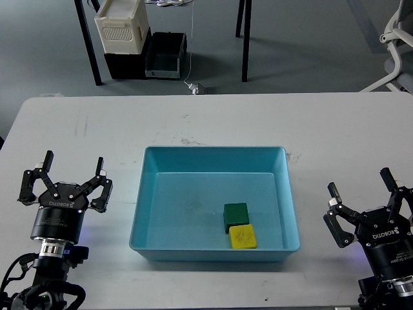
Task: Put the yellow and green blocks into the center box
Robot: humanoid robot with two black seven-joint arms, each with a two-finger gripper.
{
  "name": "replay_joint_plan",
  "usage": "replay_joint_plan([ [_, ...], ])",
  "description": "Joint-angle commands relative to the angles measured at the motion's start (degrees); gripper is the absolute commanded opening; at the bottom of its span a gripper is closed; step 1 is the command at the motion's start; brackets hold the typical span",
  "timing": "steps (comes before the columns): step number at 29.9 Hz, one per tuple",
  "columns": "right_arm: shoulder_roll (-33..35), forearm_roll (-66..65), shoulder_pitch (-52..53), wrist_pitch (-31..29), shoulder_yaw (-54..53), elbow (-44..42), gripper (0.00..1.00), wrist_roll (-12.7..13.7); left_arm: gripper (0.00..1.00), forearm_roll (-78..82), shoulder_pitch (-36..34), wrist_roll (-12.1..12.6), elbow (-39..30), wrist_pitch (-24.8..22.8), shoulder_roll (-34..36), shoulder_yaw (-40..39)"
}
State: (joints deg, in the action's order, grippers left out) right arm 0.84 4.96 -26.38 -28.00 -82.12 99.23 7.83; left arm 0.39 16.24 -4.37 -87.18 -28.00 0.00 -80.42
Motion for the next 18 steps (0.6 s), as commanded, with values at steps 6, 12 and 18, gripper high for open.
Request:
replay_joint_plan([
  [6, -0.05, -0.03, 0.01, 0.00, 0.03, 0.00, 1.00, -0.53, 1.00, -0.13, 0.02, -0.29, -0.27, 0.00, 0.00, 0.36],
  [12, -0.31, 0.05, 0.27, 0.00, -0.50, 0.00, 1.00, -0.97, 1.00, -0.13, -0.16, -0.64, -0.35, 0.00, 0.00, 0.27],
  [18, -0.58, -0.38, 0.54, 0.00, -0.50, 0.00, 1.00, -1.06, 1.00, -0.22, -0.16, -0.82, -0.27, 0.00, 0.00, 0.18],
])
